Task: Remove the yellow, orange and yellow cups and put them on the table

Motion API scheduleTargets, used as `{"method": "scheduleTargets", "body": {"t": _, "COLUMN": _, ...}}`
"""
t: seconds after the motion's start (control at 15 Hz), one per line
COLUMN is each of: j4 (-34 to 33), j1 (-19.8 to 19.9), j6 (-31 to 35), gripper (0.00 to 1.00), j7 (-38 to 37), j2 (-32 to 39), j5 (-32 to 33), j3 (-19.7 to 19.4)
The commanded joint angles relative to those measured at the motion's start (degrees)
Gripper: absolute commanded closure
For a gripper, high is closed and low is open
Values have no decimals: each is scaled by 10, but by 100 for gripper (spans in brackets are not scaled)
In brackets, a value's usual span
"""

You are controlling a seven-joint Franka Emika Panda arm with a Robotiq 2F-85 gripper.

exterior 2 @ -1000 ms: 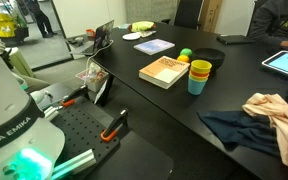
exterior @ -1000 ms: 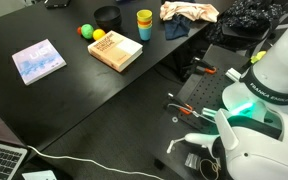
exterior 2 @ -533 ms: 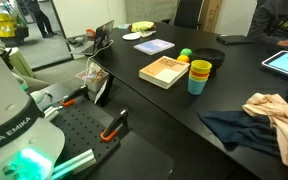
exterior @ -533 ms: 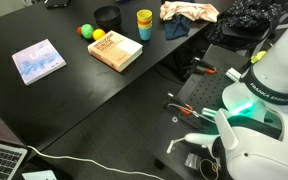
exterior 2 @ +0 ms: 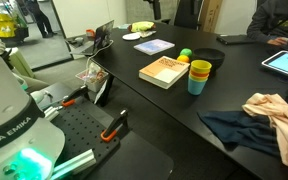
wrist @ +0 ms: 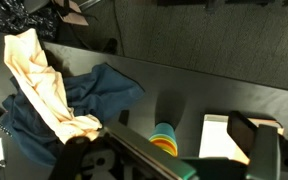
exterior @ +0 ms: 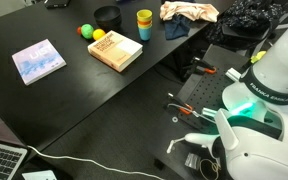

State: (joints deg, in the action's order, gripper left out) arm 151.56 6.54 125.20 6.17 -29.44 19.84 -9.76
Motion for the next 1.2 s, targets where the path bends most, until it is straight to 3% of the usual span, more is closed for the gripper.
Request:
{"method": "scheduleTargets", "body": {"t": 0.0, "j4": -59, "j1": 15, "j6": 77, "gripper": 0, "j7": -33, "j2": 135, "j5": -26, "j3": 1}}
{"method": "scheduleTargets", "body": {"t": 0.53, "j4": -205, "j1": 5, "j6": 180, "gripper": 0, "j7": -77, "j2": 358, "j5": -50, "j3": 23}}
{"method": "scheduleTargets", "body": {"t": 1.13, "j4": -306, "j1": -14, "j6": 215, "gripper": 0, "j7": -107, "j2": 506, "j5": -70, "j3": 27}}
